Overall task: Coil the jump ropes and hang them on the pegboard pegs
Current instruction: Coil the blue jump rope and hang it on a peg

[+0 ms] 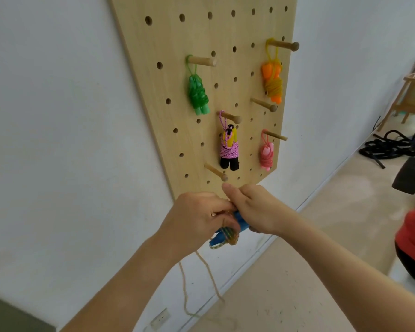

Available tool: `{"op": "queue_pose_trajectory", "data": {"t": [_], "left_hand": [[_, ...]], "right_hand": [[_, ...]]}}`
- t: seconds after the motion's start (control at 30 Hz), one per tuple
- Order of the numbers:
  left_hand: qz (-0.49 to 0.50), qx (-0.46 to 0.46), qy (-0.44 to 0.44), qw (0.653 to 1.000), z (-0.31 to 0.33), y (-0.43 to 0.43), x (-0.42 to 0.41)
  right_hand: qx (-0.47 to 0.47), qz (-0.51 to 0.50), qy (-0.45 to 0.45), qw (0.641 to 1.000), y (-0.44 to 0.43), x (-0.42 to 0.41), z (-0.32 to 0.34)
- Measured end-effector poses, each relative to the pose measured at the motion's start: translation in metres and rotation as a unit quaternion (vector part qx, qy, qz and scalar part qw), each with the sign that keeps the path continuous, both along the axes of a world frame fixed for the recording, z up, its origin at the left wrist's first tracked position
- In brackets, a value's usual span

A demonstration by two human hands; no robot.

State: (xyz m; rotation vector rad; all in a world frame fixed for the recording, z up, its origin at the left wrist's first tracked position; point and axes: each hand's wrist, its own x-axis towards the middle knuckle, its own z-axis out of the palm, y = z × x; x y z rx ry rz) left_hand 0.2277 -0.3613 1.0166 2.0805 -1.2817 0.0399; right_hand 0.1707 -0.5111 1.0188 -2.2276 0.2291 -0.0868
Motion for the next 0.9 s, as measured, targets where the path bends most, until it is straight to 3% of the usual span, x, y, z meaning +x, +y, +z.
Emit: {"op": "queue_pose_trajectory", "data": {"t": [0.2,0.33,0.53,0.7,0.9], "left_hand": [[0.03,-0.019,0.018,0.999,0.012,0.0,0.015],[0.036,-0.022,0.046,0.998,0.015,0.001,0.018],[0.023,0.0,0.238,0.971,0.022,0.002,0.028],[-0.047,-0.088,0.4,0.911,0.014,0.004,0.031],[0.022,-0.202,0.515,0.833,-0.033,-0.005,0.017]], "right_hand": [[0.043,-0.055,-0.11,0.992,0.001,0.001,-0.006],[0.154,0.002,-0.068,0.986,-0.007,-0.003,0.0],[0.219,0.087,-0.032,0.971,-0.022,-0.01,0.007],[0.307,0.145,-0.047,0.939,-0.026,-0.01,0.003],[0.468,0.044,-0.098,0.877,-0.019,-0.005,-0.011]]}}
